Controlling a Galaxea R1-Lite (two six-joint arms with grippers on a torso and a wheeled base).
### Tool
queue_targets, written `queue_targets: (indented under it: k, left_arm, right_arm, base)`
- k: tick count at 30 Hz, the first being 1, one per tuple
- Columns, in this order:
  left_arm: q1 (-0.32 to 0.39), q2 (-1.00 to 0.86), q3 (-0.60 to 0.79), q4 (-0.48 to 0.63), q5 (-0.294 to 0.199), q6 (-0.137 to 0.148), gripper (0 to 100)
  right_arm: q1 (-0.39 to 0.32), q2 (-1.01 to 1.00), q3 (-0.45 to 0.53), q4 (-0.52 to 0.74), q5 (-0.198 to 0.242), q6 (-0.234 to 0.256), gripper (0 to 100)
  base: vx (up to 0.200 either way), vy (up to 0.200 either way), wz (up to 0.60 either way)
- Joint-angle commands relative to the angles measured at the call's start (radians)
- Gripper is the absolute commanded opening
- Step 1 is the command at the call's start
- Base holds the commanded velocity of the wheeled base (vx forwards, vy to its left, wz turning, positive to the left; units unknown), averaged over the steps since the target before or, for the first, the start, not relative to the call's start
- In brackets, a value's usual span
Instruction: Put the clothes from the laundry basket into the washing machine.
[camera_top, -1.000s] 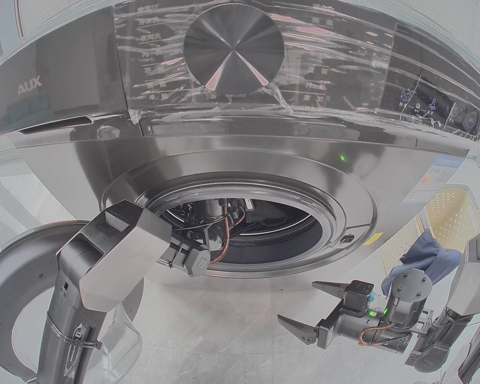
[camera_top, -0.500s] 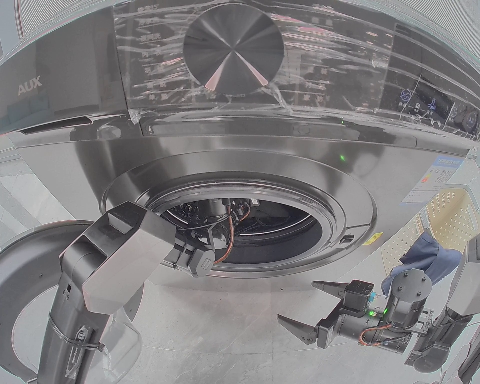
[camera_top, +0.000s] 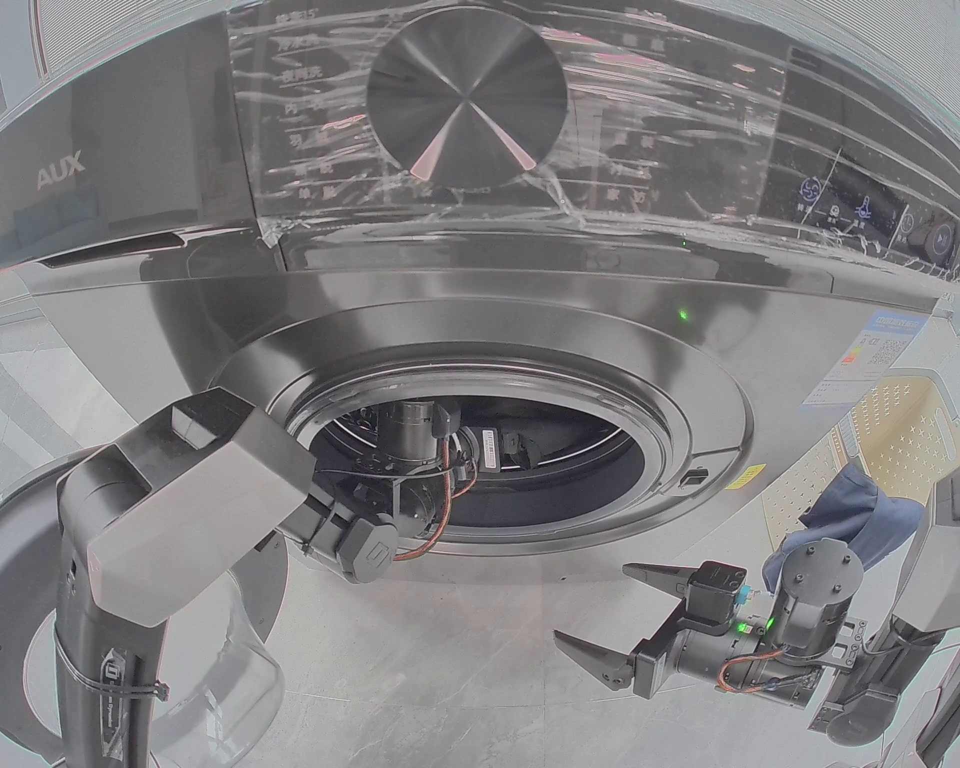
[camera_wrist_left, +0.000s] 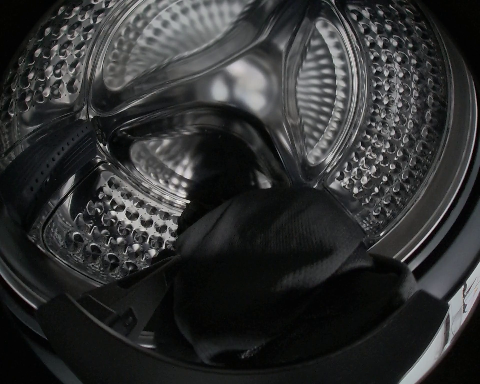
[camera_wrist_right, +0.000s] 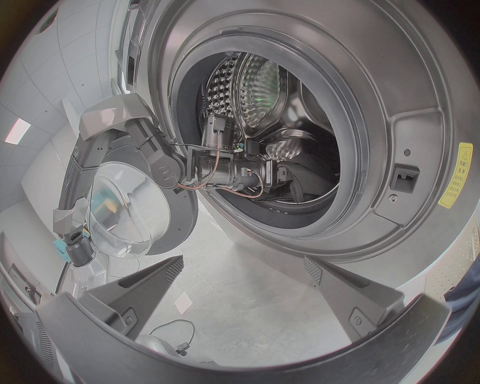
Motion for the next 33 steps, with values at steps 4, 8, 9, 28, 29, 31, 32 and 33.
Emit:
queue_targets:
  k: [4, 8, 9, 28, 29, 31, 32, 33]
  left_arm:
    - [0.008, 0.042, -0.009, 0.007, 0.001, 0.019, 100]
    - [0.017, 0.066, -0.018, 0.009, 0.003, 0.028, 0]
    - [0.020, 0.074, -0.018, 0.009, 0.003, 0.031, 0]
    - [0.003, 0.120, -0.208, -0.079, -0.001, -0.047, 0]
    - [0.003, 0.125, -0.216, -0.085, -0.001, -0.047, 0]
    - [0.005, 0.135, -0.231, -0.102, -0.001, -0.047, 0]
    - [0.005, 0.137, -0.236, -0.108, -0.001, -0.047, 0]
    - [0.005, 0.137, -0.236, -0.111, -0.001, -0.047, 0]
  right_arm:
    - [0.006, 0.002, 0.001, 0.000, 0.000, 0.000, 100]
    - [0.005, 0.002, 0.000, 0.000, 0.001, 0.000, 100]
    - [0.005, 0.003, 0.000, 0.000, 0.001, 0.000, 100]
    - [0.006, 0.006, -0.002, -0.001, 0.000, 0.000, 100]
    - [0.006, 0.006, -0.002, -0.001, 0.000, 0.000, 100]
    - [0.006, 0.006, -0.002, -0.001, 0.000, 0.000, 100]
    - [0.006, 0.006, -0.002, -0.001, 0.001, 0.000, 100]
    - [0.006, 0.006, -0.002, -0.001, 0.001, 0.000, 100]
  base:
    - [0.000, 0.000, 0.00]
    - [0.000, 0.000, 0.00]
    - [0.000, 0.000, 0.00]
    - [0.000, 0.000, 0.00]
    - [0.000, 0.000, 0.00]
    - [0.000, 0.000, 0.00]
    - [0.000, 0.000, 0.00]
    - [0.000, 0.000, 0.00]
